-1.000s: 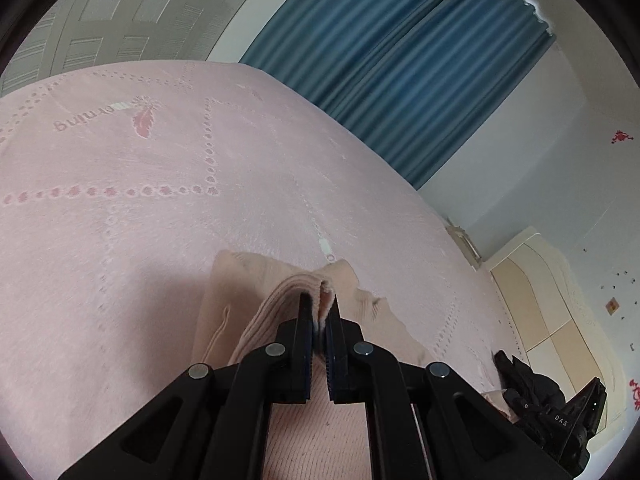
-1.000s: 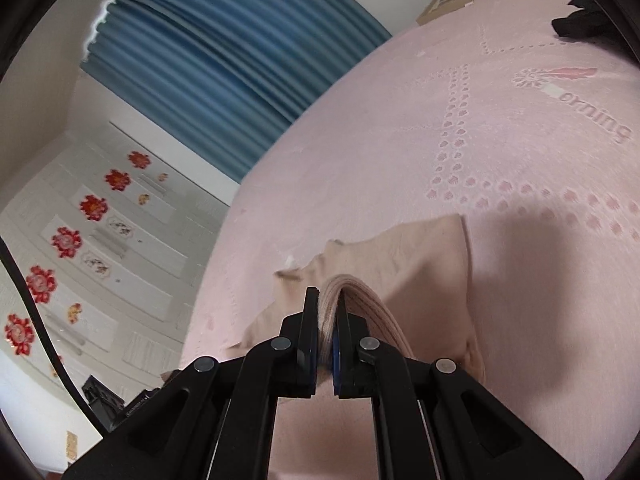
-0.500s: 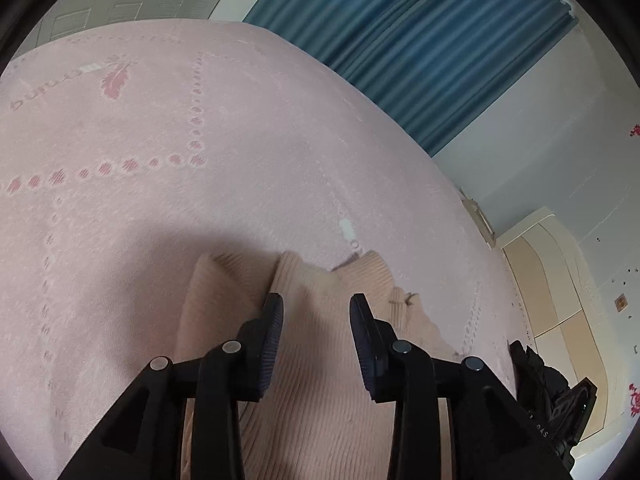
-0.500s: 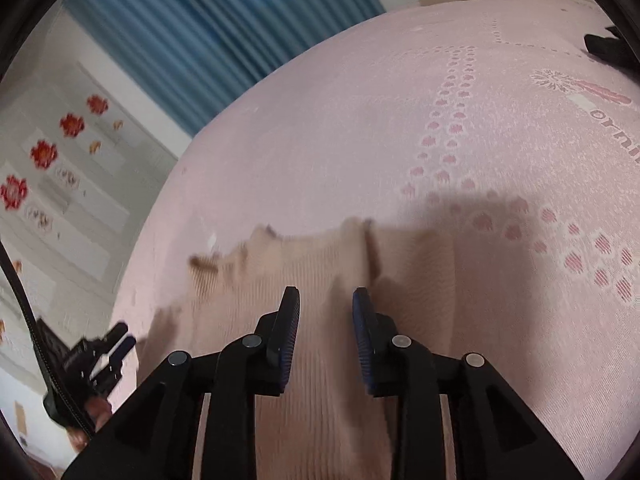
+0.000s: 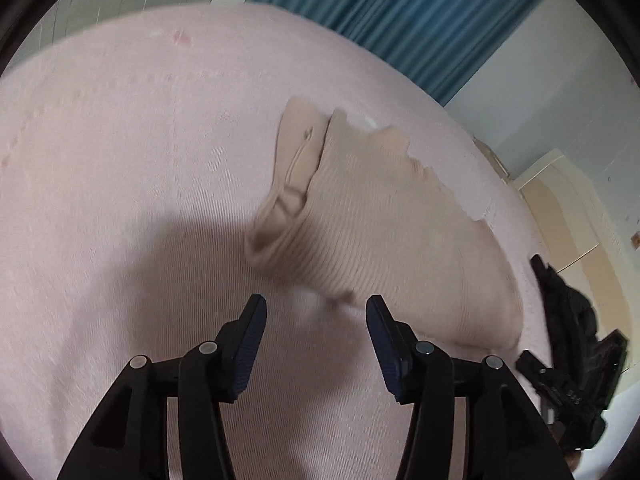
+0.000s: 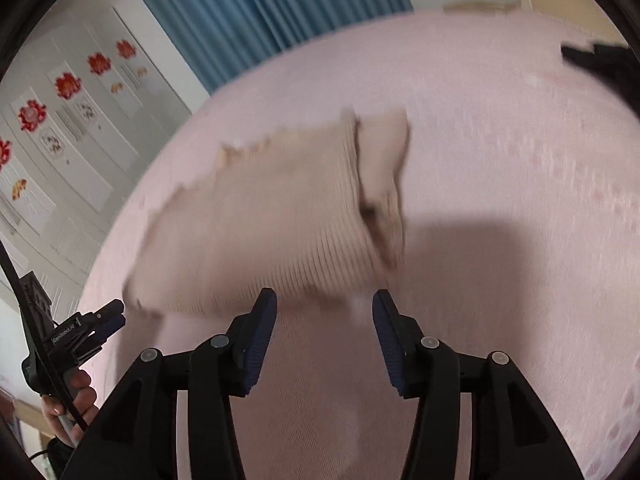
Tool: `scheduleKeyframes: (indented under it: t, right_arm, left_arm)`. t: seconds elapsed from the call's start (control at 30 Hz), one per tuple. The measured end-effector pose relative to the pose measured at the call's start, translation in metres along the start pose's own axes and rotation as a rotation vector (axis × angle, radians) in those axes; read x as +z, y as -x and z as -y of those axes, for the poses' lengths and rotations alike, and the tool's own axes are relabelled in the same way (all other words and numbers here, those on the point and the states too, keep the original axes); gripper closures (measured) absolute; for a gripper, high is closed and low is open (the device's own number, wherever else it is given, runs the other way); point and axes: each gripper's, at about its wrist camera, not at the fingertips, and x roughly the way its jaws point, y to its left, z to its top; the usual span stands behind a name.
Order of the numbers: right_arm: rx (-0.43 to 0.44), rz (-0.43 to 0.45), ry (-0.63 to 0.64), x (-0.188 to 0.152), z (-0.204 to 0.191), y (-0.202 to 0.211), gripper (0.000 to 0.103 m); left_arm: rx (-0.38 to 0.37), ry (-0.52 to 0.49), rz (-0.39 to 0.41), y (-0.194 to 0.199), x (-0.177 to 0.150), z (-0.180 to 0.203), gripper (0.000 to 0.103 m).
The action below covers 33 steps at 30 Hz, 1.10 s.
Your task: Fold small clothes
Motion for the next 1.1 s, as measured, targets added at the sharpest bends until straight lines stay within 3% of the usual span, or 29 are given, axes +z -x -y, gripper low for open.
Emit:
scheduleKeyframes:
  t: [0.1, 0.27, 0.4, 0.53, 0.57, 0.6, 0.63, 0.67, 0.9, 1.1]
  right_arm:
    - [0.035, -0.04, -0.03, 0.001, 0.004, -0.012, 0.054]
    - [0.075, -0.079, -0.148, 0.005, 0.018, -0.035, 0.053]
    - [0.086, -0.052, -0.178, 0.015, 0.019, -0.041, 0.049]
    - [0.121, -0.01, -0.304, 0.024, 0.032, -0.05, 0.049]
    - [0.13, 0.002, -0.33, 0.026, 0.035, -0.052, 0.052]
    - [0.119, 0.01, -0.347, 0.027, 0.037, -0.054, 0.059]
    - [0.1, 0.013, -0.344, 0.028, 0.038, -0.054, 0.081]
    - [0.093, 0.005, -0.329, 0.029, 0.037, -0.057, 0.092]
    - [0.143, 0.046, -0.318, 0.025, 0.037, -0.042, 0.094]
    - [0.198, 0.026, -0.335, 0.005, 0.048, -0.009, 0.094]
  left_arm:
    - [-0.049, 0.094, -0.048, -0.012, 0.005, -0.017, 0.054]
    - [-0.152, 0.191, -0.044, -0.033, 0.021, -0.032, 0.053]
    - [-0.166, 0.207, -0.037, -0.046, 0.028, -0.033, 0.053]
    - [-0.15, 0.211, -0.012, -0.053, 0.032, -0.03, 0.055]
    - [-0.143, 0.21, -0.011, -0.053, 0.032, -0.03, 0.056]
    - [-0.131, 0.209, -0.006, -0.054, 0.034, -0.028, 0.066]
    - [-0.118, 0.208, -0.004, -0.055, 0.035, -0.028, 0.076]
    - [-0.121, 0.21, -0.012, -0.056, 0.034, -0.028, 0.088]
    - [-0.142, 0.18, 0.032, -0.039, 0.025, -0.022, 0.093]
    - [-0.122, 0.195, 0.009, -0.007, -0.012, -0.023, 0.093]
